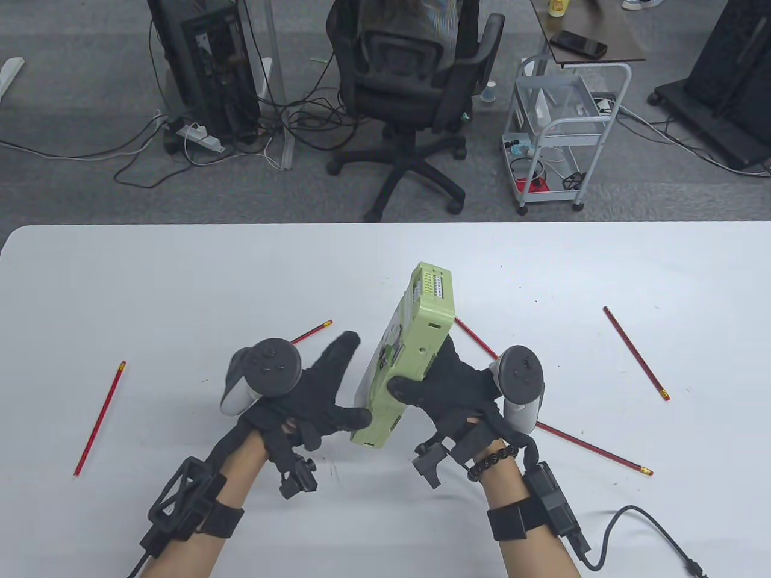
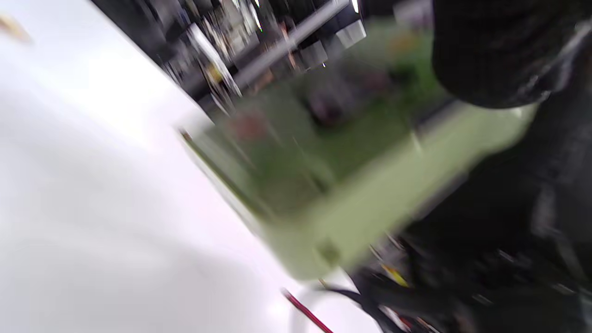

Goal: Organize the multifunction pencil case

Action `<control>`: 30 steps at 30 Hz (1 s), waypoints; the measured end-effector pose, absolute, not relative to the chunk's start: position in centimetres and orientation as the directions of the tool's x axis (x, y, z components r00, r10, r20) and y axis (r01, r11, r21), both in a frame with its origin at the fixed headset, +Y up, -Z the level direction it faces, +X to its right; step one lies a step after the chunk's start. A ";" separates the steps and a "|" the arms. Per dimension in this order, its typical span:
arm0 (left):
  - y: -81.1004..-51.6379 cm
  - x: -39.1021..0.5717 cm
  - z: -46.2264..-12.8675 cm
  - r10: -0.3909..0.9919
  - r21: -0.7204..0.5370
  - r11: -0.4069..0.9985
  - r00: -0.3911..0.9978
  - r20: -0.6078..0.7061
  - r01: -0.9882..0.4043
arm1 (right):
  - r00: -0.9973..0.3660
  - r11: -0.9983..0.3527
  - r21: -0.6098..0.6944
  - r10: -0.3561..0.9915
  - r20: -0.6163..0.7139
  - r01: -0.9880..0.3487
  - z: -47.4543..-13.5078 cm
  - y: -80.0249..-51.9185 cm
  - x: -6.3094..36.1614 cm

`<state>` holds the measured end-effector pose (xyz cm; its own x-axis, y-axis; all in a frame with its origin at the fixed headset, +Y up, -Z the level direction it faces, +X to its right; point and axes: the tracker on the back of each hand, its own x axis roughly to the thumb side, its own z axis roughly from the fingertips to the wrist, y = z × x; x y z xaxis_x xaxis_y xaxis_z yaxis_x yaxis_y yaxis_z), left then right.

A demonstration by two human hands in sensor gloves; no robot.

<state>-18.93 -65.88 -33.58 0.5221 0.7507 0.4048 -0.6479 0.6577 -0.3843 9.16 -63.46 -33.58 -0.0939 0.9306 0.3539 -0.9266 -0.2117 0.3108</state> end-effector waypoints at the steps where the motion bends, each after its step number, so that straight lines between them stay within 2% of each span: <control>1: -65.6 -21.3 -33.5 0.700 -0.305 0.710 0.590 0.402 -0.635 | -0.208 -0.331 0.286 0.899 0.385 -0.899 -33.8 -62.4 9.0; 2: -65.5 -22.8 -33.3 0.677 -0.246 0.732 0.635 0.373 -0.636 | -0.280 -0.405 0.271 0.872 0.401 -0.873 -33.9 -61.7 8.8; 3: -65.5 -24.9 -33.0 0.655 -0.147 0.749 0.688 0.313 -0.646 | -0.407 -0.526 0.235 0.816 0.410 -0.817 -34.1 -60.9 8.4; 4: -65.7 -26.1 -32.8 0.652 -0.119 0.750 0.696 0.301 -0.651 | -0.463 -0.580 0.218 0.783 0.414 -0.785 -34.2 -60.6 8.1; 5: -66.1 -27.5 -32.6 0.649 -0.092 0.751 0.706 0.282 -0.654 | -0.603 -0.723 0.201 0.671 0.431 -0.661 -34.7 -60.3 7.0; 6: -66.6 -28.5 -32.5 0.643 -0.062 0.757 0.724 0.251 -0.651 | -0.695 -0.811 0.194 0.575 0.430 -0.551 -35.1 -60.4 5.9; 8: -67.5 -29.7 -32.7 0.617 -0.066 0.783 0.759 0.209 -0.618 | -0.816 -0.929 0.198 0.369 0.444 -0.313 -35.6 -61.6 3.4; 12: -68.6 -30.6 -33.0 0.616 -0.065 0.786 0.770 0.166 -0.614 | -0.858 -0.971 0.215 0.022 0.513 0.104 -36.3 -66.3 -1.2; 14: -68.9 -30.4 -33.1 0.597 -0.074 0.801 0.784 0.168 -0.594 | -0.842 -0.947 0.242 -0.051 0.536 0.212 -36.5 -68.6 -2.7; 18: -69.8 -29.4 -33.5 0.575 -0.129 0.818 0.799 0.176 -0.560 | -0.827 -0.920 0.274 -0.088 0.556 0.281 -36.6 -71.4 -4.3; 21: -70.6 -28.4 -33.7 0.584 -0.207 0.810 0.788 0.198 -0.548 | -0.818 -0.906 0.276 -0.120 0.562 0.322 -36.5 -72.1 -4.7; 23: -71.2 -27.5 -33.9 0.588 -0.268 0.803 0.782 0.207 -0.532 | -0.817 -0.921 0.245 -0.119 0.564 0.304 -36.4 -72.0 -4.5; 26: -72.1 -26.3 -34.3 0.563 -0.325 0.812 0.796 0.221 -0.485 | -0.830 -0.917 0.287 -0.079 0.552 0.278 -35.9 -71.5 -3.7; 30: -73.5 -24.9 -34.6 0.526 -0.396 0.821 0.815 0.242 -0.412 | -0.841 -0.935 0.278 -0.039 0.540 0.222 -35.1 -69.9 -0.6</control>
